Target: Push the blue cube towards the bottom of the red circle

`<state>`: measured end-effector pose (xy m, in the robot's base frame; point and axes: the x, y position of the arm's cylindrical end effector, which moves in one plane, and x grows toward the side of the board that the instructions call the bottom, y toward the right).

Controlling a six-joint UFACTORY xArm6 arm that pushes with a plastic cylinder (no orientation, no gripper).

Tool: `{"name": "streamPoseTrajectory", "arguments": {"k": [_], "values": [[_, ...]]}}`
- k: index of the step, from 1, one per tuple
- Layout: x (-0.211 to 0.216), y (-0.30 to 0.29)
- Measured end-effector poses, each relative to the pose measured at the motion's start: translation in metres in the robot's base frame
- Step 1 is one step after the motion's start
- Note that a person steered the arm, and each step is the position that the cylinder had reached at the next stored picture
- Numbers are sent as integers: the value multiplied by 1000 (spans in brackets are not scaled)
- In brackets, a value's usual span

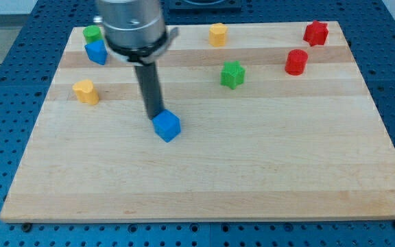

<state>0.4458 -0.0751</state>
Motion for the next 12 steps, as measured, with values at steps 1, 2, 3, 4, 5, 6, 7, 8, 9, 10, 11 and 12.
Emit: {"name": "streamPoseTrajectory", "arguments": {"k": [1,2,3,4,5,6,7,8,9,10,11,12], "values": [[0,-4],[1,-22],[22,-22],[34,0],[27,48],[25,100],[25,132],[25,129],[27,107],[42,99],[60,102],[60,136]]}}
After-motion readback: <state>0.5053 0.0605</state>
